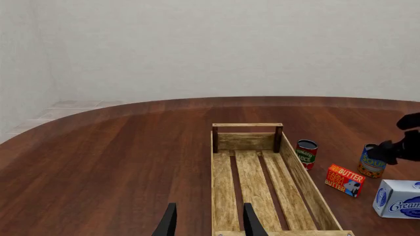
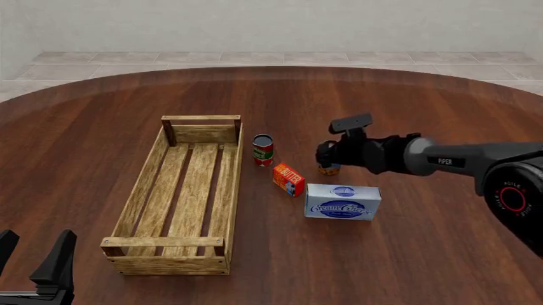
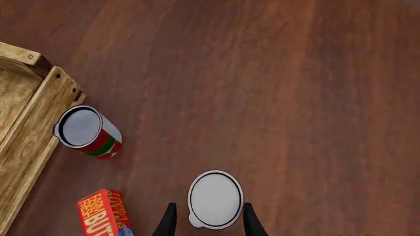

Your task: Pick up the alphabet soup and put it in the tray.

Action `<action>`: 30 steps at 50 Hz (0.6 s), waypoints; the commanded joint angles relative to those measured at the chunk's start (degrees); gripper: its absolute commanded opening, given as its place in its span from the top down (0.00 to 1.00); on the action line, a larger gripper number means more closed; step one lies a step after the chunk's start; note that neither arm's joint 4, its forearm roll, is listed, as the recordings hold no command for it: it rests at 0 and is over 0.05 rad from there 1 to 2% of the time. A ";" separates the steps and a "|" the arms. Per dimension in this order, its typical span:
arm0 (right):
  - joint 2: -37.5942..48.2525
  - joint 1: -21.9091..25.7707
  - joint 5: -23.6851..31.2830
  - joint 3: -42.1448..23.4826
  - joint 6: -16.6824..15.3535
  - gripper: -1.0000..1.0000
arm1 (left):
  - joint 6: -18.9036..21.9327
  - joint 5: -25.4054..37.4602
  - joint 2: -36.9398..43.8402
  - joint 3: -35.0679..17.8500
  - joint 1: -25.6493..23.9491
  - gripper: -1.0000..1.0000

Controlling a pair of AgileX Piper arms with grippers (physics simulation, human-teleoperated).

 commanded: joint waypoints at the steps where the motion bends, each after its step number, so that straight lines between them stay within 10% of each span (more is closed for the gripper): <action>1: 0.47 0.43 -0.08 0.01 0.11 0.00 | 0.00 0.00 0.00 0.00 0.00 0.00; 30: 2.01 0.39 -0.89 -0.19 1.40 0.00 | 0.00 0.00 0.00 0.00 0.00 0.00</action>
